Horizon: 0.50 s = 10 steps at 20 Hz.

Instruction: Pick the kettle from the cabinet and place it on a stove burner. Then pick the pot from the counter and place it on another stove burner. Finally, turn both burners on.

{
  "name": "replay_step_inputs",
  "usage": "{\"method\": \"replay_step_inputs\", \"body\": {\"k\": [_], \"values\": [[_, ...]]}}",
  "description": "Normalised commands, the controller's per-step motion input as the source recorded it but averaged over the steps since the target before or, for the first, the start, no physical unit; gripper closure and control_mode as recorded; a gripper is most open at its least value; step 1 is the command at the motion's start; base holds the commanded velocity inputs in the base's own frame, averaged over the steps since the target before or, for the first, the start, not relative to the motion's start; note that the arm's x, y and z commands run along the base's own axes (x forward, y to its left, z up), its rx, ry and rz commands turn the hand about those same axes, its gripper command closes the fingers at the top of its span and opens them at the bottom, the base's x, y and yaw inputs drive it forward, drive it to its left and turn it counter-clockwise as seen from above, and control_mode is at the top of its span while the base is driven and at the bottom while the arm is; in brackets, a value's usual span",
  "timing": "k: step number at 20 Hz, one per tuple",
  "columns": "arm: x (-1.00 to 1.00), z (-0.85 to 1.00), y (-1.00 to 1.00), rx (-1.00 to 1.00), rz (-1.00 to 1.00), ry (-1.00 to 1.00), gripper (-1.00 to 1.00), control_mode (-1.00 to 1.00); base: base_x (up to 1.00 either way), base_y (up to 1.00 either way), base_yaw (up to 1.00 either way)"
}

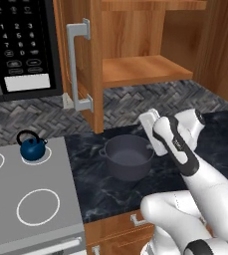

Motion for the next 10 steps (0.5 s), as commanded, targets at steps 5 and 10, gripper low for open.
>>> {"method": "replay_step_inputs", "body": {"k": [5, 10], "values": [[0.03, -0.21, 0.00, -0.02, 0.02, 0.00, -1.00, -1.00, 0.00, 0.00, 0.00], [0.00, -0.05, 0.00, -0.07, 0.00, 0.03, -1.00, -1.00, 0.00, 0.00, 0.00]]}}
